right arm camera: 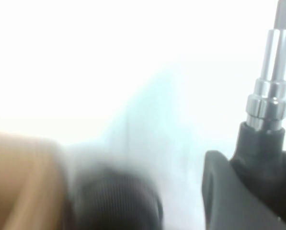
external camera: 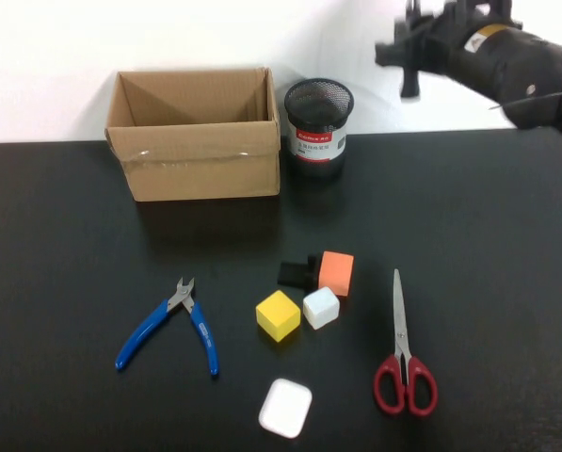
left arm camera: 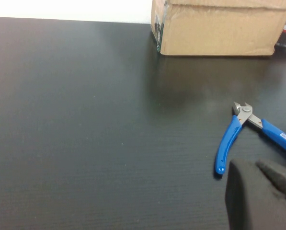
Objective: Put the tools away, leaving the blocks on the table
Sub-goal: Place the picked object into the round holder
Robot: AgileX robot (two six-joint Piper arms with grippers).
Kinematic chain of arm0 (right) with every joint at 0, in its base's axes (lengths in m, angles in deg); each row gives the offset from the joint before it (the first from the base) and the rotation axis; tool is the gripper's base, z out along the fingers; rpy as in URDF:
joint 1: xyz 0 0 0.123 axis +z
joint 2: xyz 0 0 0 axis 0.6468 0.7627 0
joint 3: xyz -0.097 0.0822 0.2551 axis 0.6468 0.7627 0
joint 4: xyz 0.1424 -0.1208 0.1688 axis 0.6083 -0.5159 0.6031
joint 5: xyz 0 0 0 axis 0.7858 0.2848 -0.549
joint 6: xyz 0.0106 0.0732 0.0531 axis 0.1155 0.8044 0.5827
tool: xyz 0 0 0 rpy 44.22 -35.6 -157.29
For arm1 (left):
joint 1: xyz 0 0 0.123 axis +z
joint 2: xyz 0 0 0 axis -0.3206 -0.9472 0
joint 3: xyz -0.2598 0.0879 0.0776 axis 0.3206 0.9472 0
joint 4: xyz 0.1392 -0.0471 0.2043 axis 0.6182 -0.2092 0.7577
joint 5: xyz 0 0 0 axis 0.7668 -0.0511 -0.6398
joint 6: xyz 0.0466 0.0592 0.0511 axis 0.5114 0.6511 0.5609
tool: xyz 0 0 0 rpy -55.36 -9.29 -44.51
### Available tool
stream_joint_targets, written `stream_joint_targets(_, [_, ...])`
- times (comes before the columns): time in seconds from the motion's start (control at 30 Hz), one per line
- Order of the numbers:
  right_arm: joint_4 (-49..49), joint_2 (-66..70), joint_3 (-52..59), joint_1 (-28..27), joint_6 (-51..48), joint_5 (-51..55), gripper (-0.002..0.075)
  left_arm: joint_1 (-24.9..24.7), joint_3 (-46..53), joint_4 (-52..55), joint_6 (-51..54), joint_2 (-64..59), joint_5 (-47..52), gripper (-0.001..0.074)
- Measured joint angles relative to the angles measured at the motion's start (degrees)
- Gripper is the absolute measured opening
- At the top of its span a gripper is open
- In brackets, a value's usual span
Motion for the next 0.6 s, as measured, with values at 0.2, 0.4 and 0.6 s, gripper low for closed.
stream_joint_targets(0.2, [-13.40, 4.89, 0.00, 2.74, 6.52, -14.91, -0.0006, 0.00, 0.00, 0.00, 0.00, 0.00, 0.00, -0.0004])
stream_joint_targets(0.4, [-20.51, 11.86, -3.01, 2.74, 16.35, -18.66, -0.0006, 0.00, 0.00, 0.00, 0.00, 0.00, 0.00, -0.0004])
stream_joint_targets(0.6, [-20.85, 19.03, -9.87, 2.74, 17.98, -17.41, 0.0043, 0.00, 0.00, 0.00, 0.00, 0.00, 0.00, -0.0004])
